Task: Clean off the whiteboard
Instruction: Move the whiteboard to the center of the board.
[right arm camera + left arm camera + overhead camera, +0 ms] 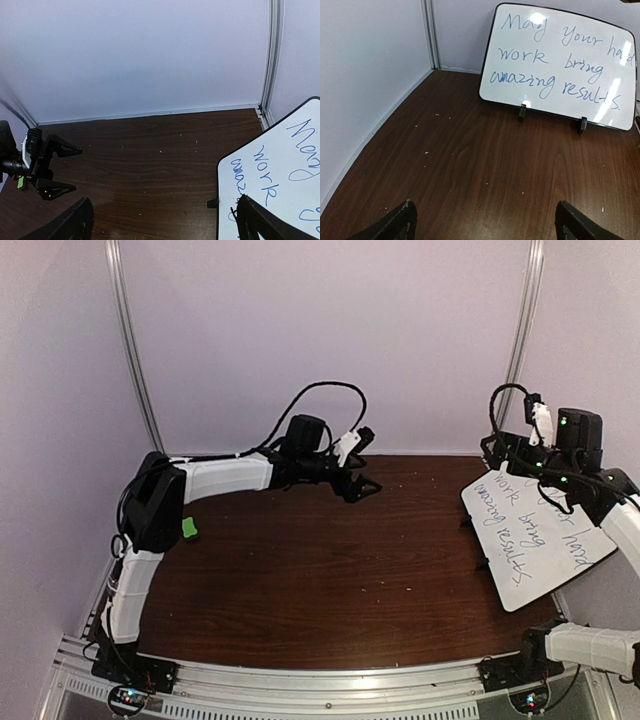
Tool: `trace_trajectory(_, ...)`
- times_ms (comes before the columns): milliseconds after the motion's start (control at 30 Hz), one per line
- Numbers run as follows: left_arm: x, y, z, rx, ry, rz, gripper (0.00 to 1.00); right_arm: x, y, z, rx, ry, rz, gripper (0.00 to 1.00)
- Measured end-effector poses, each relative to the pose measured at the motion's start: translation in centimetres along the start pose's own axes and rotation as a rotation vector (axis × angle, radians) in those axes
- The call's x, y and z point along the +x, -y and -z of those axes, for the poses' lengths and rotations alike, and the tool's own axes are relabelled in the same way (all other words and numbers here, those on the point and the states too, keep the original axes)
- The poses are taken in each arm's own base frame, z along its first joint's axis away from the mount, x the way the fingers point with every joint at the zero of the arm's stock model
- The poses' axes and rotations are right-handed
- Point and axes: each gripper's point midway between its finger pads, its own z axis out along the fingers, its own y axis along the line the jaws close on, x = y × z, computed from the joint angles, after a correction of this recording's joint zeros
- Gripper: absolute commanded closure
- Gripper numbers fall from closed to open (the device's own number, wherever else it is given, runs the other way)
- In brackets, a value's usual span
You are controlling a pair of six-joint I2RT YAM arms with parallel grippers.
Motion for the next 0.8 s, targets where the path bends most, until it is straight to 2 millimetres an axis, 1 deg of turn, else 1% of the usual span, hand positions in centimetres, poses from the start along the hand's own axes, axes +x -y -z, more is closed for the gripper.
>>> trace_trajectory(100,0.2,2.6,-1.6,0.045,-0.008,-0.036,0.02,0.9,0.5,-0.4,0.021,-0.025,0.0,0.0)
trace_trajectory(300,-0.3,7.5,-3.7,0.111,0.003,-0.143,0.02,2.4,1.4,-1.0,0.066,-0.072,0.0,0.0)
trace_trajectory(400,-0.4,10.2,-4.9,0.15,0.019,-0.194,0.02,2.4,1.6,-1.0,0.075,-0.072,-0.005,0.0)
trace_trajectory(500,-0.2,12.8,-6.5,0.19,0.035,-0.238,0.02,2.4,1.6,-0.9,0.077,-0.069,-0.013,0.0)
trace_trajectory(567,0.3,14.6,-7.8,0.216,0.044,-0.264,0.02,2.4,1.6,-0.8,0.077,-0.068,-0.023,0.0)
trace_trajectory(700,2.1,17.5,-10.1,0.258,0.043,-0.283,0.02,3.1,1.7,-0.9,0.08,-0.081,-0.04,0.0)
trace_trajectory(800,3.3,19.1,-11.4,0.275,0.053,-0.288,0.02,3.7,1.9,-1.0,0.087,-0.099,-0.053,0.0)
